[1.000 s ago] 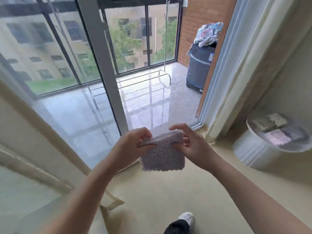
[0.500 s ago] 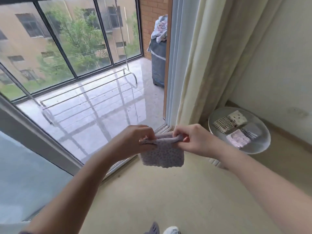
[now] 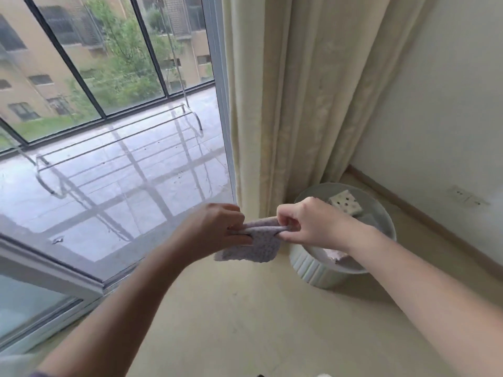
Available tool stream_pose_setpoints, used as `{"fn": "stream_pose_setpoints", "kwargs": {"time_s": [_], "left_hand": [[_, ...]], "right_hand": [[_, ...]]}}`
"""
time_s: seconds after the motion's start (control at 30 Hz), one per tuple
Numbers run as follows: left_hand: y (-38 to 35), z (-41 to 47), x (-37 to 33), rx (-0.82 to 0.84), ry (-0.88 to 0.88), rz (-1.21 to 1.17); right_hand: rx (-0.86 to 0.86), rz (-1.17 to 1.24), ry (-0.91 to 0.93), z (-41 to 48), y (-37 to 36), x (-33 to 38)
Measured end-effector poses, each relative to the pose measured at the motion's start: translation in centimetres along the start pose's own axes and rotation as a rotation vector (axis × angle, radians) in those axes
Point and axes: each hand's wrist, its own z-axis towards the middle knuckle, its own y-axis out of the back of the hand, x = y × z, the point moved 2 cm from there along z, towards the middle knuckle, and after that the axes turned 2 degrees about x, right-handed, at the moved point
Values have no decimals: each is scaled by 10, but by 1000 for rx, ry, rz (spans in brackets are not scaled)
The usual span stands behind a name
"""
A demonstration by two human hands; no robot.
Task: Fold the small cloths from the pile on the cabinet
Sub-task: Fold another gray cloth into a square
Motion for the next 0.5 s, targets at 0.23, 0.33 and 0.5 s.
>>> {"fn": "stream_pose_setpoints", "kwargs": {"time_s": [0.23,0.33,0.5], "left_hand": [[-61,89,-54,-69,54,9],[-89,128,-59,-88,68,-6],[-143,210,-50,-117,230,-242]], "right_hand": [[62,192,-1,-36,48,-124],[73,449,-58,-37,57,-178],[46,760,-205,-22,70,-273]]}}
